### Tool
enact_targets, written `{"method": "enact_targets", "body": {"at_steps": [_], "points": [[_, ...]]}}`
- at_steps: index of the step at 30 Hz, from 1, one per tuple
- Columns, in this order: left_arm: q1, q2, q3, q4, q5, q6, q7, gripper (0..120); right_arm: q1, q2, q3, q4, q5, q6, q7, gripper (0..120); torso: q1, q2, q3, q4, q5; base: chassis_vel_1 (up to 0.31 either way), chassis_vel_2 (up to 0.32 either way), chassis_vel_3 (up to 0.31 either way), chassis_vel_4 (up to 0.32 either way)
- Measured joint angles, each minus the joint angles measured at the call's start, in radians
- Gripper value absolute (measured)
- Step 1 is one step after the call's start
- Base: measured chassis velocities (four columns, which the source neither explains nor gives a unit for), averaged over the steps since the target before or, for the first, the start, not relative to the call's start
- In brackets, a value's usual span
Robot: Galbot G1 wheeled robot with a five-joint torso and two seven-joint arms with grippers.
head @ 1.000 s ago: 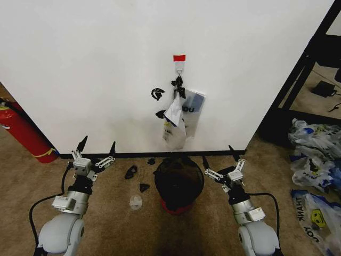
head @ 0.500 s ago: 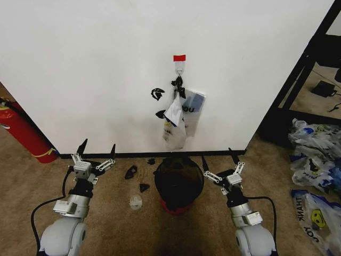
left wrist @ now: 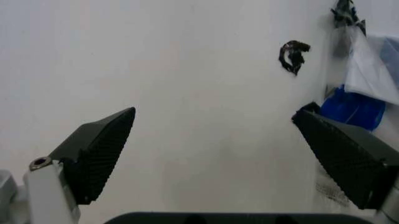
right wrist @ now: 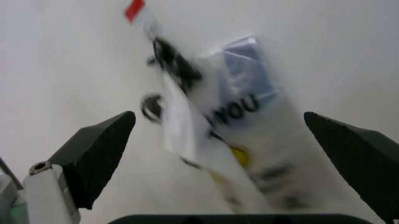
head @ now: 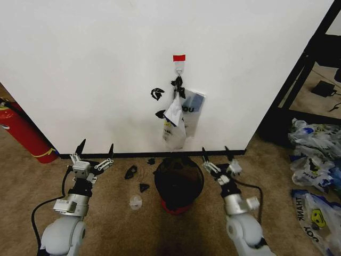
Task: Pick up the garbage bag from the wall and place it over the trash bin.
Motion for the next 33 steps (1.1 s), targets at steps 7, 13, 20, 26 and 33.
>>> {"method": "enact_targets", "body": {"at_steps": [7,13,20,26,33], "points": [[0.012,0.001,-0.006,-0.008,0.011,0.005,0.0,100,0.217,0.042,-0.037,-0.148,0.345,-0.08,-0.084,100,0.0,0.0,0.0,-0.0001,0.0,0.0,0.0,0.0,0.0],[0.023,0.003,-0.022,-0.014,0.012,0.001,0.0,100,0.36,0.093,-0.046,-0.27,0.503,-0.13,-0.139,100,0.0,0.0,0.0,-0.0001,-0.0002,0.0,0.0,0.0,0.0],[0.028,0.0,-0.029,-0.014,0.019,0.0,-0.001,100,0.484,0.182,-0.006,-0.415,0.538,-0.225,-0.232,100,0.0,0.0,0.0,0.0,-0.0002,0.0,0.0,0.0,0.0],[0.023,0.002,-0.035,-0.014,0.023,0.005,-0.001,100,0.556,0.204,0.022,-0.52,0.538,-0.244,-0.236,100,0.0,0.0,0.0,-0.0003,0.0,0.0,0.0,0.0,0.0],[0.023,-0.003,-0.038,-0.008,0.026,0.005,-0.001,100,0.572,0.203,0.019,-0.556,0.529,-0.267,-0.236,100,0.0,0.0,0.0,-0.0002,0.0,0.0,0.0,0.0,0.0]]}}
